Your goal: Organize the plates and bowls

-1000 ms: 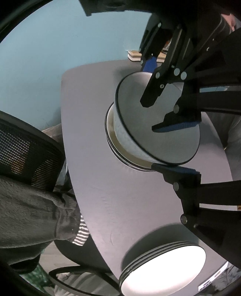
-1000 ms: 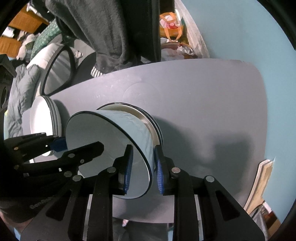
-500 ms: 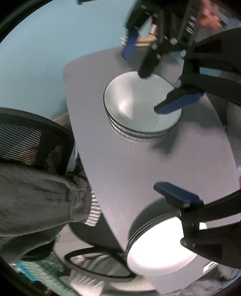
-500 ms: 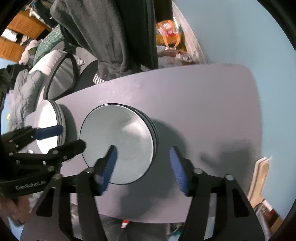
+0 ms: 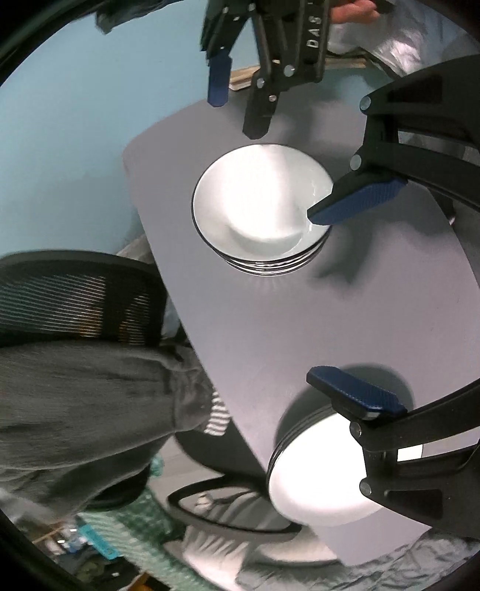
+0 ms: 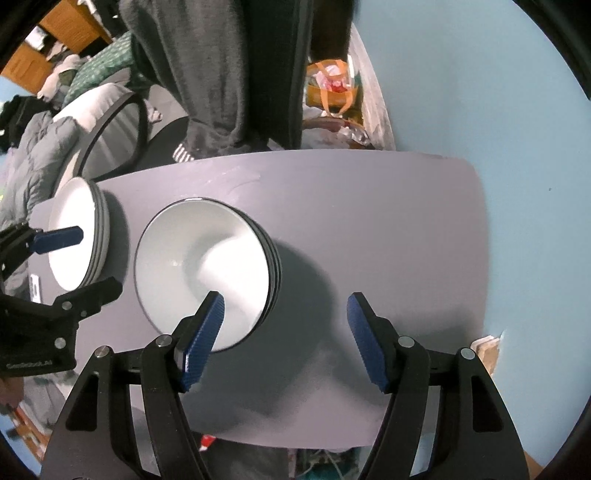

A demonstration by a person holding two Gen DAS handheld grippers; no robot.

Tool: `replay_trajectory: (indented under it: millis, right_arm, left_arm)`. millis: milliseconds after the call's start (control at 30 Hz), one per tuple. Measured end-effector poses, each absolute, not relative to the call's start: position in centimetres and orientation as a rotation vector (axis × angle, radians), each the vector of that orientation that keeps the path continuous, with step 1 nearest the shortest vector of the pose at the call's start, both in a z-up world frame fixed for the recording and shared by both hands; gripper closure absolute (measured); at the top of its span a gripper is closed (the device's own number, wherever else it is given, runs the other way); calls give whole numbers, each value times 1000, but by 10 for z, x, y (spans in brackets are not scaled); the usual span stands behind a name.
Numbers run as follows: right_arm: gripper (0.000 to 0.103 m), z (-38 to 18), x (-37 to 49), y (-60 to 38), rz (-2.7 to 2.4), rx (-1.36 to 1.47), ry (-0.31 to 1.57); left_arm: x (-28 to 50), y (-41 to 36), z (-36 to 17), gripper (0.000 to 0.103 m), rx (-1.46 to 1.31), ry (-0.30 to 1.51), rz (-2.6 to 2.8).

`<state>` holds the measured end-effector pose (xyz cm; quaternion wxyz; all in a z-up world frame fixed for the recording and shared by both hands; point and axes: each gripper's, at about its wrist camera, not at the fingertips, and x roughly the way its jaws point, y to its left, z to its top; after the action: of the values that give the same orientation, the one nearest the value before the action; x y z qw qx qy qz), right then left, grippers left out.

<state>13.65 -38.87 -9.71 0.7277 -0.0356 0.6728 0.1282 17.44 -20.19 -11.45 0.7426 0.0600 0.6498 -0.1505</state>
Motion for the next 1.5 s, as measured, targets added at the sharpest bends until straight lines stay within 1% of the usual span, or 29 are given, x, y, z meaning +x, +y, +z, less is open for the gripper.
replay_trajectory:
  millis: [133, 367, 633, 767, 867, 967, 1033, 1133, 1333, 1500]
  right_arm:
    - [34, -89, 128, -391, 285, -65, 1458]
    - [34, -70, 106, -393, 272, -33, 1404]
    - [34, -52, 89, -376, 300, -79, 1328]
    - [34, -58, 87, -374, 297, -80, 1345]
    - [34, -65, 90, -379, 295, -83, 1365]
    - [34, -72, 92, -383, 297, -75, 1402]
    - [34, -82, 99, -385, 305, -90, 1442]
    - [34, -92, 112, -389, 297, -115, 1446]
    - [34, -120, 144, -396, 376, -57, 1548]
    - [34, -146, 157, -386, 423, -112, 1598]
  left_arm:
    - [157, -194, -94, 23, 163, 1338, -290]
    - [131, -171, -60, 23, 115, 1225, -202]
    - [116, -145, -41, 23, -3, 1186, -99]
    - [116, -144, -42, 23, -8, 1187, -100]
    - [118, -145, -46, 23, 4, 1183, -90]
    - [125, -150, -58, 23, -28, 1215, -101]
    - [130, -155, -69, 23, -57, 1246, -109]
    - [137, -167, -86, 23, -83, 1276, -144]
    - [155, -191, -115, 23, -92, 1328, -178]
    - [172, -196, -145, 23, -133, 1413, -156]
